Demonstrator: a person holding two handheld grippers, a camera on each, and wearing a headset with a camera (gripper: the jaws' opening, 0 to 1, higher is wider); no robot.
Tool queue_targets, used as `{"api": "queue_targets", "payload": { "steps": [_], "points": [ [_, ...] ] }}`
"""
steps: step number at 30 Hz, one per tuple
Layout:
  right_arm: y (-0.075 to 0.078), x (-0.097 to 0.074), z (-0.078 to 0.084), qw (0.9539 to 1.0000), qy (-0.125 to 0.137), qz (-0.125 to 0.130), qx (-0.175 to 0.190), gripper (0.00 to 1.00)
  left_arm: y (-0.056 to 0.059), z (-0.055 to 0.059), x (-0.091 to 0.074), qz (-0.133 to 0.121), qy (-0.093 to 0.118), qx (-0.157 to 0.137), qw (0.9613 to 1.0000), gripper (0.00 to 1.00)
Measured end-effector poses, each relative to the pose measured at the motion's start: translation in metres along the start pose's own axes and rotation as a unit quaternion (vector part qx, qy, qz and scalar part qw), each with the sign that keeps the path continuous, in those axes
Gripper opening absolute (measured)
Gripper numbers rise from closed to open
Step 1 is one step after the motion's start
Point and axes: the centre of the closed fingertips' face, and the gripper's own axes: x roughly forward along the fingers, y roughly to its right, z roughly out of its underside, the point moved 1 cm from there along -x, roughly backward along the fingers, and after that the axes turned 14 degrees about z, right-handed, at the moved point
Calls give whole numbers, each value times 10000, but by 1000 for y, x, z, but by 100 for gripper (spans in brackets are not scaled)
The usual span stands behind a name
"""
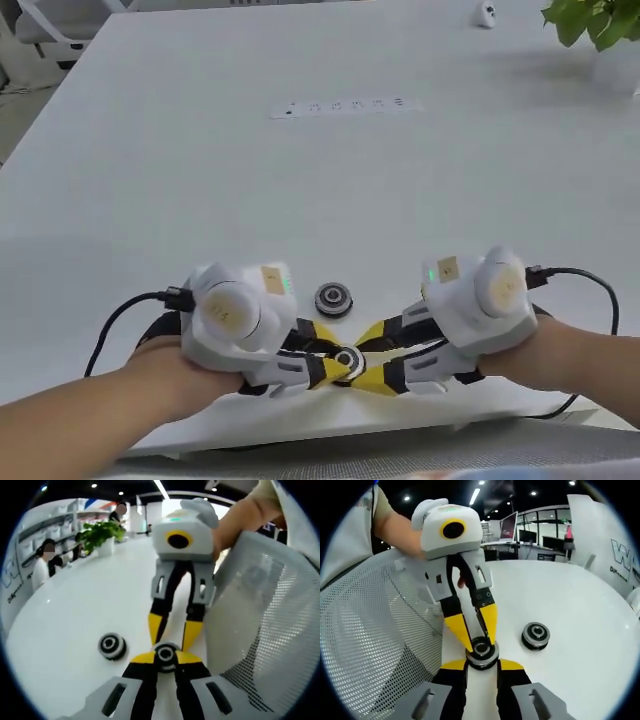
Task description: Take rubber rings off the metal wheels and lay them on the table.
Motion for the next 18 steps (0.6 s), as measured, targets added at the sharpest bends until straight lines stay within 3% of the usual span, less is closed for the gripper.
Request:
{"api": "queue_targets", "payload": {
  "steps": [5,8,18],
  "points": [
    [2,-2,2,10000,3,7,30,18,0,0,0,-4,-2,-1,10000,13],
    [6,-1,-3,9997,92,42,234,25,0,0,0,-3,-6,-2,10000,13],
    [0,5,-4,9998,54,-99,134,23,0,1,0,-4,1,-9,10000,13]
  ]
}}
